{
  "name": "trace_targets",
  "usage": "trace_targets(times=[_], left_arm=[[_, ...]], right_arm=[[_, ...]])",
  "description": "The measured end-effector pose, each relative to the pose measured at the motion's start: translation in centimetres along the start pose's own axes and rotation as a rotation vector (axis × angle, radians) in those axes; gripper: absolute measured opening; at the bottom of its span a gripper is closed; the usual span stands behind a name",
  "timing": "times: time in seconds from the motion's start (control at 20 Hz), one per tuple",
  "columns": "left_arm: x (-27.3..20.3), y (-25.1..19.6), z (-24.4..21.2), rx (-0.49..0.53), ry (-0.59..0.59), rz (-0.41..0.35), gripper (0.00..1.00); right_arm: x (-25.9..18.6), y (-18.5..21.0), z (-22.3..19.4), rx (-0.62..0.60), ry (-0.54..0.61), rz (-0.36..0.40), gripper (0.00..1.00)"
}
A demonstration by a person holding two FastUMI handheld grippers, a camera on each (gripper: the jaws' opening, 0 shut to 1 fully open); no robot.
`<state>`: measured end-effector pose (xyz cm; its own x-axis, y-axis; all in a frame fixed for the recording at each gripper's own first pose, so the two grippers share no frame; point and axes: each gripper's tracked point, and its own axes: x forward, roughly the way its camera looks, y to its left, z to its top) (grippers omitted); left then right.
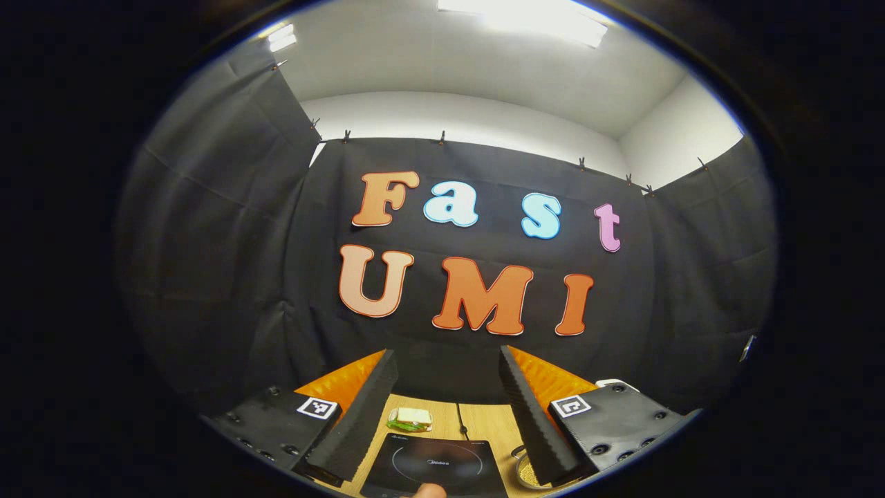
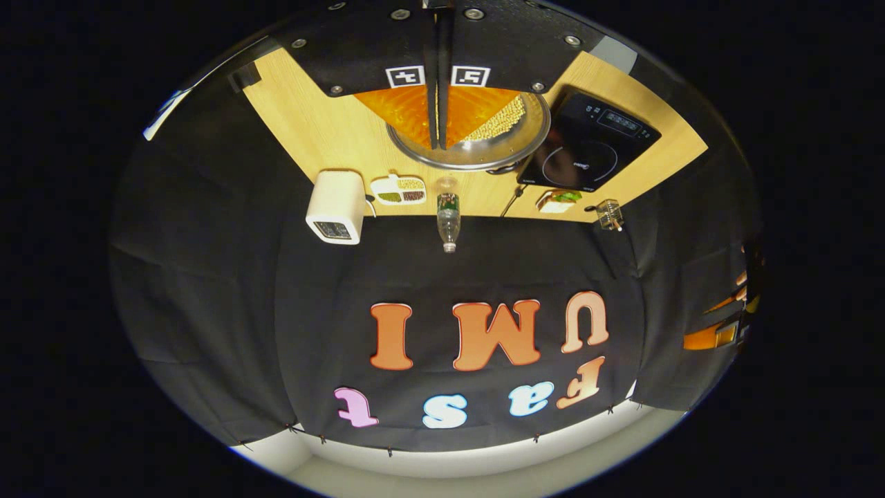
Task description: First push the handle of the pot to place it horizontally, then grasp the pot with both hands and set it on the induction cooktop.
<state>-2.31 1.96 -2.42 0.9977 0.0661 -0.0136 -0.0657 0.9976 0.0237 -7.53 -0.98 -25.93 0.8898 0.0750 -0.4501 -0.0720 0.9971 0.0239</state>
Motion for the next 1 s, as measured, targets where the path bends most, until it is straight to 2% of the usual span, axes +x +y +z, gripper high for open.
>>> trace_targets(times=[0.4,0.65,1.0], left_arm=[[-0.3,0.4,-0.7,0.011,0.014,0.005,0.97],[0.3,1.0,-1.7,0.012,0.034,0.016,0.95],[1.2,1.6,-3.1,0.004,0.056,0.028,0.98]], right_arm=[[0.2,-0.3,-8.1,0.000,0.186,0.008,0.00],[0.2,0.5,-11.0,-0.002,0.259,0.031,0.00],[1.8,1.5,-14.0,0.010,0.347,0.039,0.00]])
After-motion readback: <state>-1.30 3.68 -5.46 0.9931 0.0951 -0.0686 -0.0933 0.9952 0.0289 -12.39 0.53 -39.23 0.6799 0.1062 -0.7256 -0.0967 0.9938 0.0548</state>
